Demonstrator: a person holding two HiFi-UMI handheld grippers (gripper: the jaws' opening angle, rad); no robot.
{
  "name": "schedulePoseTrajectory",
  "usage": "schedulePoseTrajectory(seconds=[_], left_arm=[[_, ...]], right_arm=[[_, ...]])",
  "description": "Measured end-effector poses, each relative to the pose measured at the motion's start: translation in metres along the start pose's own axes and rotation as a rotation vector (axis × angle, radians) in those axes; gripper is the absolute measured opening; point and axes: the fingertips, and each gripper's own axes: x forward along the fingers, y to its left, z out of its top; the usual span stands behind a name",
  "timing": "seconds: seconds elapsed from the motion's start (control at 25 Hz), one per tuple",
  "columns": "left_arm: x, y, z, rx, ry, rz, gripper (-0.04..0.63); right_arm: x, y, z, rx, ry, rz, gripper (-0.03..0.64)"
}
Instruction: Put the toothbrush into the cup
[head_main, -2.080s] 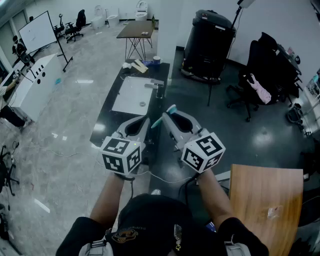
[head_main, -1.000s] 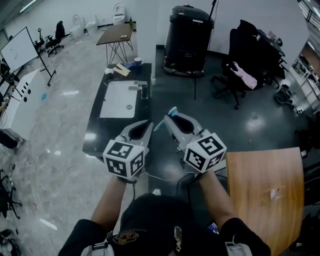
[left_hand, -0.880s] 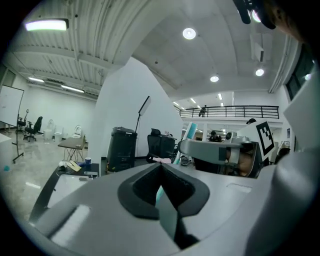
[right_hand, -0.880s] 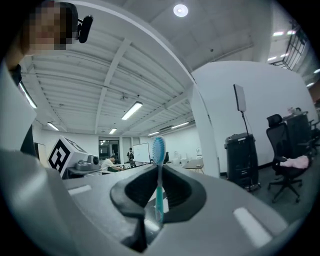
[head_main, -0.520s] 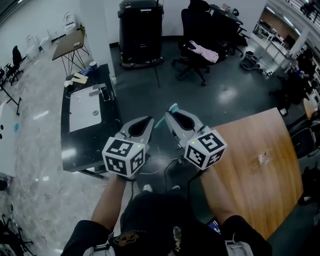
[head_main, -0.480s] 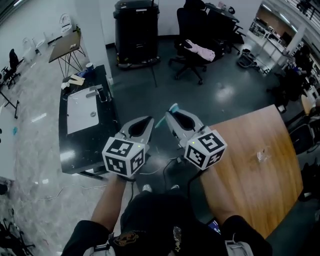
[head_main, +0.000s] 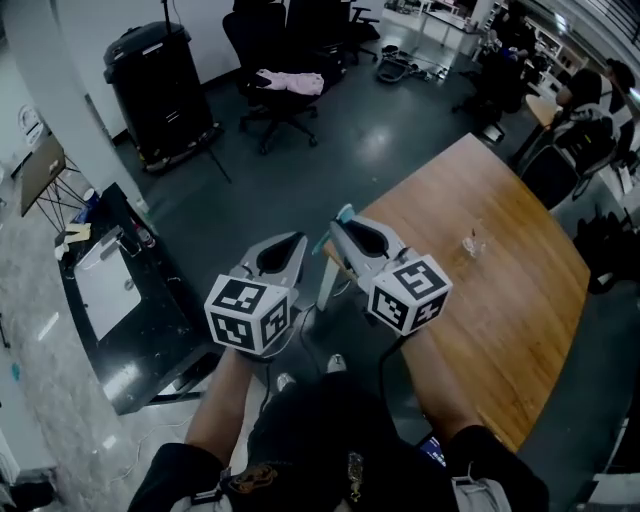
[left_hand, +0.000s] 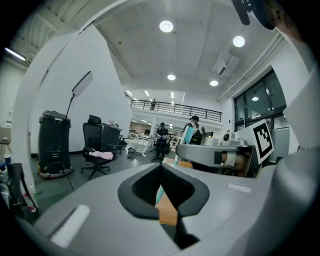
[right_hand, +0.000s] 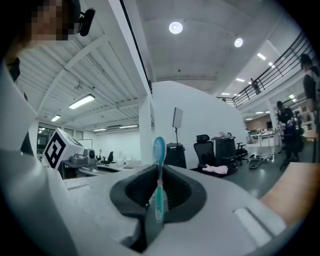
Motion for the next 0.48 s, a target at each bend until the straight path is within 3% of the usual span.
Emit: schedulePoseTrajectory(seconds=[0.48], left_arm=[[0.108,-0.128,-0.005,0.052,0.073,-0.37,0.008]], right_arm=[[-0.127,-0.121,0.005,0.034,-0.025,-0.395,0.032]])
